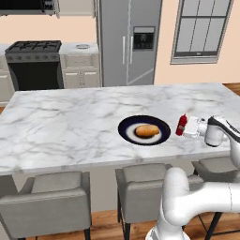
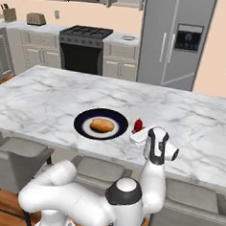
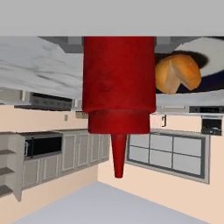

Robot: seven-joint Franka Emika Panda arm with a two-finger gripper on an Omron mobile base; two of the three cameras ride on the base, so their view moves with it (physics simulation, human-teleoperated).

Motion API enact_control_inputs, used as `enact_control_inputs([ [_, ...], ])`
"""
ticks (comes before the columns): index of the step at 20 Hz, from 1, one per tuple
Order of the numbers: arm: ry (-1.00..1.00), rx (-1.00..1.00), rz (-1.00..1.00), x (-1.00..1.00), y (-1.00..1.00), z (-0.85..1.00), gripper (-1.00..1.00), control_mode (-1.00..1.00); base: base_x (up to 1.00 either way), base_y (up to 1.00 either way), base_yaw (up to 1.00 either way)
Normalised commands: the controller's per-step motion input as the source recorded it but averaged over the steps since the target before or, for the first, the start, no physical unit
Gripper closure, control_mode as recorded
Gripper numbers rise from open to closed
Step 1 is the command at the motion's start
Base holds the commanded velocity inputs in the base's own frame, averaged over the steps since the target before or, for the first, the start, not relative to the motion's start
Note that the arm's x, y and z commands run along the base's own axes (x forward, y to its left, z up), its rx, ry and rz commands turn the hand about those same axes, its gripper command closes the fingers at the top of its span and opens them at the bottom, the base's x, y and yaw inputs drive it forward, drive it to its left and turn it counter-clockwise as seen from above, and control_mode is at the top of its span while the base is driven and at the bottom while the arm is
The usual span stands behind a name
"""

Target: Move the hot dog bun to the plate on the dining table and place the condiment next to that plate. Then navigate to the fridge and take the sausage and place it on the plate as well.

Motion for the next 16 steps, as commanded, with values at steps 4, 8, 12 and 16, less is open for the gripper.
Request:
enact_control_inputs([
  [4, 0.05, 0.0, 0.04, 0.42, -0.1, -0.36, 1.0, -1.0, 0.0, 0.0, 0.0],
  [8, 0.04, 0.0, 0.07, 0.31, -0.01, -0.4, 1.0, -1.0, 0.0, 0.0, 0.0],
  [12, 0.0, 0.0, 0.05, 0.02, 0.0, -0.42, -1.0, -1.0, 0.0, 0.0, 0.0],
  [16, -0.06, 0.06, 0.0, -0.1, -0.21, -0.21, -1.0, -1.0, 0.0, 0.0, 0.0],
])
